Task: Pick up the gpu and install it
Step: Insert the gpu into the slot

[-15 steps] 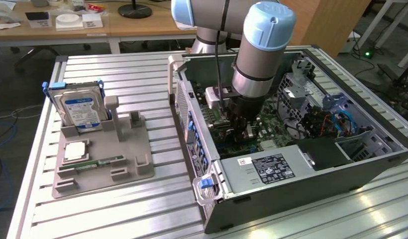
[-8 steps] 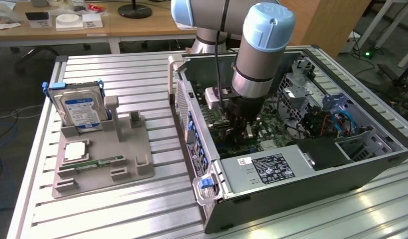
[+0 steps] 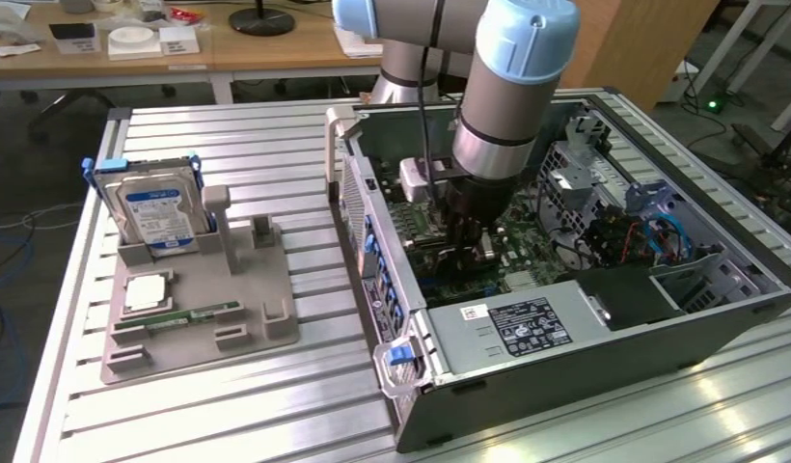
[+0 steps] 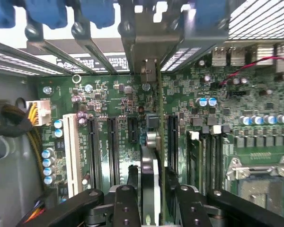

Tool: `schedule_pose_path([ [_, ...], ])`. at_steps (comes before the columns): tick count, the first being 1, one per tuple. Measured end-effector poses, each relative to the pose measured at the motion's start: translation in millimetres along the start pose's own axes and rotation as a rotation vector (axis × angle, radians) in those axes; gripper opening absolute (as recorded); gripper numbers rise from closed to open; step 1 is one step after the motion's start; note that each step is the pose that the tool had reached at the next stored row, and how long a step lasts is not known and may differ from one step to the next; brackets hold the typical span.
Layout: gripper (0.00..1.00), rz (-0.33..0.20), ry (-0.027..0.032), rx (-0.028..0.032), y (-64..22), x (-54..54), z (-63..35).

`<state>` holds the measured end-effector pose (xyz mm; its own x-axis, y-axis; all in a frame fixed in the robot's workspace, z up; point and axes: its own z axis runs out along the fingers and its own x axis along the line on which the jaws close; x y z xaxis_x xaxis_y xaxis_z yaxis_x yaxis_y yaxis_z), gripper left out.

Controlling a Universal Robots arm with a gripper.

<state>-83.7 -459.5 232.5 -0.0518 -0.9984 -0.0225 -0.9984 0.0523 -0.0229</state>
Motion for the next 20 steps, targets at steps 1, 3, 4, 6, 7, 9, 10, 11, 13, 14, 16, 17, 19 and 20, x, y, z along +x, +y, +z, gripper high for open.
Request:
schedule_pose_path([
  [1,0.35,0.000,0.0000,0.0000,-0.1,-0.1,-3.4],
  [3,0.35,0.000,0.0000,0.0000,-0.2,-0.2,-10.4],
  [4,0.35,0.000,0.0001,0.0000,-0.3,-0.3,-13.4],
  [6,0.35,0.000,0.0000,0.0000,-0.4,-0.4,-18.1],
  [7,0.35,0.000,0.0000,0.0000,-0.5,-0.5,-20.4],
  [9,0.35,0.000,0.0000,0.0000,-0.6,-0.6,-26.1],
  [10,0.35,0.000,0.0000,0.0000,-0.7,-0.7,-29.1],
  [11,0.35,0.000,-0.0001,0.0001,-0.7,-0.7,-32.4],
  [13,0.35,0.000,0.0001,0.0000,-0.9,-0.8,-37.4],
  [14,0.35,0.000,-0.0001,0.0000,-0.9,-0.9,-39.0],
  [16,0.35,0.000,0.0000,0.0000,-1.0,-0.9,-41.5],
  [17,0.35,0.000,-0.0004,0.0001,-1.0,-1.0,-41.4],
  [19,0.34,0.000,-0.0004,0.0001,-1.0,-1.0,-41.4],
  [20,0.28,0.000,-0.0003,0.0001,-1.0,-1.0,-41.5],
])
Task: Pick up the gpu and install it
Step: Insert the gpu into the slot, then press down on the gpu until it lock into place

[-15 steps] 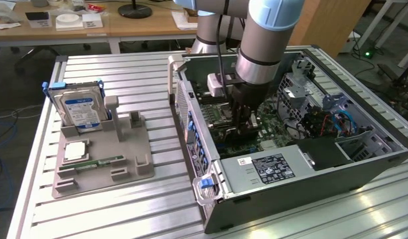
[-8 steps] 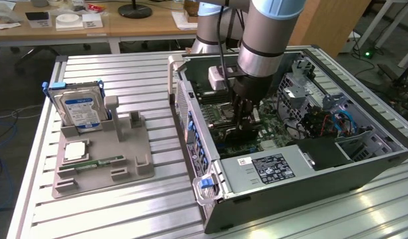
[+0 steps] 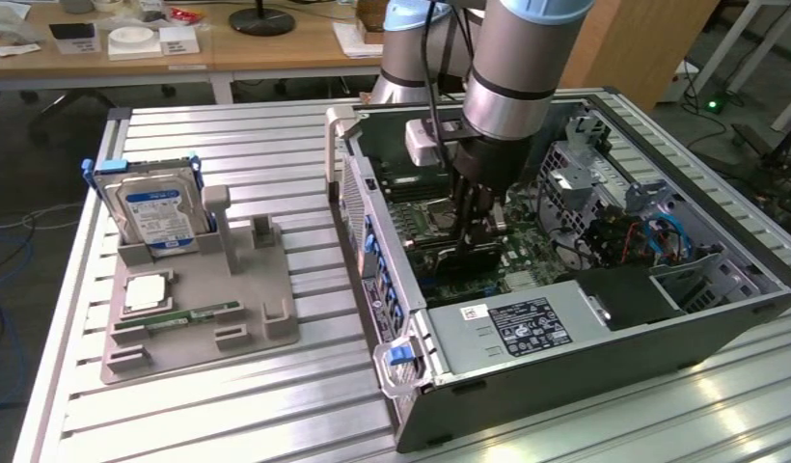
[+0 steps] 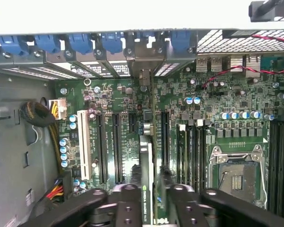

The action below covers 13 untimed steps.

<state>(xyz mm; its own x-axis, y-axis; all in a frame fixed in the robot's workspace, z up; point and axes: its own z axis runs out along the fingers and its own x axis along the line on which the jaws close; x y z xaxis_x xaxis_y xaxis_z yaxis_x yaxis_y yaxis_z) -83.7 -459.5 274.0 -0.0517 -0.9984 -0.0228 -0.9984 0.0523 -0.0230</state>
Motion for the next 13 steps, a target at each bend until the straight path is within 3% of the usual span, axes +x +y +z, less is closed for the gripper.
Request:
schedule_pose_path([
  [3,0.22,0.000,0.0001,-0.0001,0.0,0.0,-0.1],
  [5,0.10,0.000,0.0000,0.0000,0.0,0.0,0.0],
  [13,0.11,0.000,0.0001,-0.0001,0.0,0.0,0.0],
])
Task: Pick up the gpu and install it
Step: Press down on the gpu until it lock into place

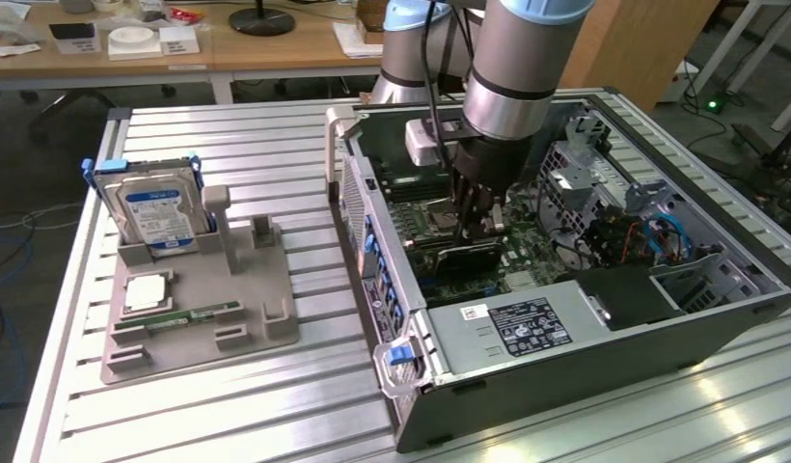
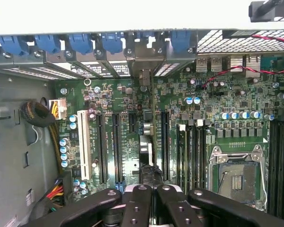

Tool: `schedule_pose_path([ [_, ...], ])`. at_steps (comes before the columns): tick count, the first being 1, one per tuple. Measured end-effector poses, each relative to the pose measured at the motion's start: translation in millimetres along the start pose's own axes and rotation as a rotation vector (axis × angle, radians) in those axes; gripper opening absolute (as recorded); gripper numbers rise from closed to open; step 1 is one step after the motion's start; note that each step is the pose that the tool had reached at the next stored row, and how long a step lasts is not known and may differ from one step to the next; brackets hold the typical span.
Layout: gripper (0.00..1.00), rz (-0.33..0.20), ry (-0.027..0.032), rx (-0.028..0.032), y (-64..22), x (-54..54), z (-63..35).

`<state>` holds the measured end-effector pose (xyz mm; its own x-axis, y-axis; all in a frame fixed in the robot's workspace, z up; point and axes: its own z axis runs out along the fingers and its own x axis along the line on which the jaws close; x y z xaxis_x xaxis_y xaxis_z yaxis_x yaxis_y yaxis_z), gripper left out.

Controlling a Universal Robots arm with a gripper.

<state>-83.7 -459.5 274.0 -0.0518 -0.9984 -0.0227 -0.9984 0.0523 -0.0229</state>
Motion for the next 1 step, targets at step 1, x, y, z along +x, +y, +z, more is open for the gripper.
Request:
schedule_pose_path([
  [1,0.11,0.000,0.0000,0.0000,0.0,0.0,0.0],
])
